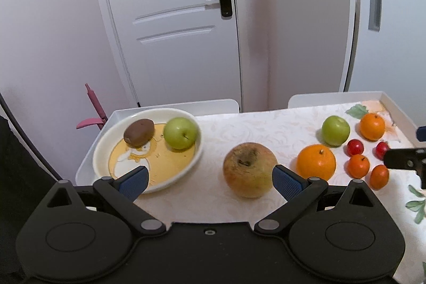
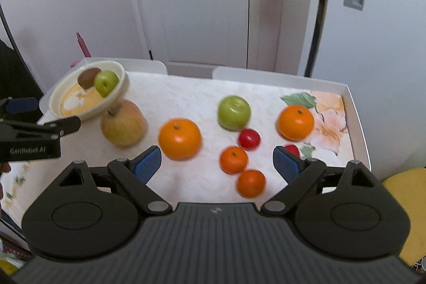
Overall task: Organize fruits
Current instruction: 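Move both tools back over the remaining fruit, then grasp the large yellowish apple with the left tool while the right tool grasps a tangerine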
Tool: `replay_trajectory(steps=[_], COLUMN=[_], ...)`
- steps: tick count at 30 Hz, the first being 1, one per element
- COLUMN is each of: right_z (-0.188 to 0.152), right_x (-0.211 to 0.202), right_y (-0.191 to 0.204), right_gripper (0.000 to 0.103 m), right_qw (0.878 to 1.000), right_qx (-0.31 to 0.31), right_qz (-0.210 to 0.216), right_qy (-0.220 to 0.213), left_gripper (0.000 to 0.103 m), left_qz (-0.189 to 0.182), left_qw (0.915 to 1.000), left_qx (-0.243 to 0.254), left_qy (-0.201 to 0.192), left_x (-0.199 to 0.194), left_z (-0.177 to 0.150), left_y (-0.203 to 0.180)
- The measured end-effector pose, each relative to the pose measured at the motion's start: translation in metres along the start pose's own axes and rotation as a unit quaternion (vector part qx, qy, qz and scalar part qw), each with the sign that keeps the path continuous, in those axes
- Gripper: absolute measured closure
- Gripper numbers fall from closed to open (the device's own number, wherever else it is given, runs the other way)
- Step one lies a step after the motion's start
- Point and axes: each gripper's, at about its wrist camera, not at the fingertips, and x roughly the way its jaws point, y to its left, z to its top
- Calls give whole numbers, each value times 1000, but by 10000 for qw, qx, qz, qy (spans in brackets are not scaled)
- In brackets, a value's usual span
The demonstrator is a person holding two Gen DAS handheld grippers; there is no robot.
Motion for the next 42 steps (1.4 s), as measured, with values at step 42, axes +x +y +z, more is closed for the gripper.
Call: replay_trajectory(steps=[42], right_z=[-53], right_x=[68], right_y=[-42], right_gripper=[29], right_qw=[9995], right_qx=[273], right_qz=[141], right_qy=[89], left_gripper=[25], left_qz=[-126], left_qw=[9999], left_qx=[72], left_qy=[-18], left_x=[88], left_z=[-23], left_y=[-46])
